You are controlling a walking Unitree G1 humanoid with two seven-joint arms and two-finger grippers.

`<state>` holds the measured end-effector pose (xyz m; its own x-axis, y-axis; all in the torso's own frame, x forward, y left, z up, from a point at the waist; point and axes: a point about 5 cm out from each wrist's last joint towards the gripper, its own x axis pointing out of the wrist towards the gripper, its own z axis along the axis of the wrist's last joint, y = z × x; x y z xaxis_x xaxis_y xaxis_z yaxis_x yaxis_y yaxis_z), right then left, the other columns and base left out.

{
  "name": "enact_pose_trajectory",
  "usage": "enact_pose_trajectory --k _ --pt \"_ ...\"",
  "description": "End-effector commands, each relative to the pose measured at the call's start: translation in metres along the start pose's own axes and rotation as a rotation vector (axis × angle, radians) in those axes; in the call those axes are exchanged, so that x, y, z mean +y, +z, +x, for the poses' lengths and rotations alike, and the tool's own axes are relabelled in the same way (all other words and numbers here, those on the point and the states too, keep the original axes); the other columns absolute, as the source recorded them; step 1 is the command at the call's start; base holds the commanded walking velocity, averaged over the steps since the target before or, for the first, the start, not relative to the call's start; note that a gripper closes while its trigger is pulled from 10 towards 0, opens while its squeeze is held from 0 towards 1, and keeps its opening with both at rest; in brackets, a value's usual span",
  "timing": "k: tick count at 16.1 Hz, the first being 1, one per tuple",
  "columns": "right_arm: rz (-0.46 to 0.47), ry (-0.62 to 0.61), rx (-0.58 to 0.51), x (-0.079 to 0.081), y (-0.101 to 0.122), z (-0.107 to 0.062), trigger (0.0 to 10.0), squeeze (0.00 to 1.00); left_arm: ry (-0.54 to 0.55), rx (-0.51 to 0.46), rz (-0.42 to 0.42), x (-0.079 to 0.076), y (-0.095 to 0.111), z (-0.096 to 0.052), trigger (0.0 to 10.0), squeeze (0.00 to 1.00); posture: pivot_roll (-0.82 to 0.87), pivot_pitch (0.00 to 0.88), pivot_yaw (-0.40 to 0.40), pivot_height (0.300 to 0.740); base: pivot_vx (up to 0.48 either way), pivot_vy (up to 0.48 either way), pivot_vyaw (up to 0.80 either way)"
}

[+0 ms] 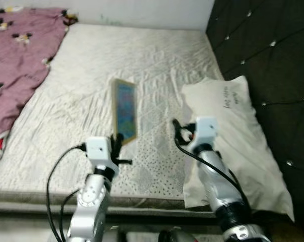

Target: Clean up the room

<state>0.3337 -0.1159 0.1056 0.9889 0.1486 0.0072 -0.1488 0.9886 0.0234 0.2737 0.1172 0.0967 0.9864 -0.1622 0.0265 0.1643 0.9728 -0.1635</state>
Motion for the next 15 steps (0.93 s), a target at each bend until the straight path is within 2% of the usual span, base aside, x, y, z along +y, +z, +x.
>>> enact_pose_trajectory --k 1,5,7,8,9,11,12,13,14,15 --pt "0.007 0.025 -0.03 0.006 0.008 0.003 10.0 0.0 0.021 -0.037 0.005 0.001 0.009 0.005 10.0 0.0 -0.05 0.174 -0.049 0.74 0.0 0.0 0.0" --pt "0.019 0.035 -0.04 0.008 0.013 0.002 10.0 0.0 0.055 -0.034 -0.005 0.004 0.019 0.009 10.0 0.0 -0.06 0.197 -0.046 0.74 0.0 0.0 0.0" --pt "0.04 0.033 -0.014 0.006 0.005 -0.007 10.0 0.0 0.05 -0.047 0.019 0.015 0.017 0.004 10.0 0.0 -0.05 0.19 -0.038 0.74 0.0 0.0 0.0" --pt "0.041 0.036 -0.018 0.006 0.005 -0.01 10.0 0.0 0.054 -0.064 0.0 0.023 0.018 0.002 10.0 0.0 -0.05 0.188 -0.037 0.74 0.0 0.0 0.0" --pt "0.042 0.034 -0.015 0.004 0.005 -0.012 10.0 0.0 0.1 -0.059 0.018 0.03 0.018 0.0 10.0 0.0 -0.05 0.184 -0.038 0.74 0.0 0.0 0.0" --pt "0.014 0.011 -0.021 -0.006 0.006 -0.018 10.0 0.0 0.135 -0.049 0.023 0.038 0.017 -0.005 10.0 0.0 -0.05 0.176 -0.043 0.74 0.0 0.0 0.0" --pt "-0.035 -0.045 -0.029 -0.02 0.007 -0.023 10.0 0.0 0.153 -0.06 0.047 0.041 0.016 -0.014 10.0 0.0 -0.05 0.173 -0.044 0.74 0.0 0.0 0.0" --pt "-0.048 -0.058 -0.029 -0.023 0.006 -0.025 10.0 0.0 0.155 -0.064 0.058 0.041 0.016 -0.016 10.0 0.0 -0.05 0.17 -0.045 0.74 0.0 0.0 0.0" --pt "-0.094 -0.12 -0.009 -0.039 0.002 -0.032 10.0 0.0 0.178 -0.053 0.077 0.045 0.015 -0.027 10.0 0.0 -0.05 0.164 -0.048 0.74 0.0 0.0 0.0" --pt "-0.101 -0.152 0.002 -0.048 0.001 -0.037 10.0 0.0 0.169 -0.065 0.097 0.046 0.017 -0.034 10.0 0.0 -0.05 0.162 -0.05 0.74 0.0 0.0 0.0"
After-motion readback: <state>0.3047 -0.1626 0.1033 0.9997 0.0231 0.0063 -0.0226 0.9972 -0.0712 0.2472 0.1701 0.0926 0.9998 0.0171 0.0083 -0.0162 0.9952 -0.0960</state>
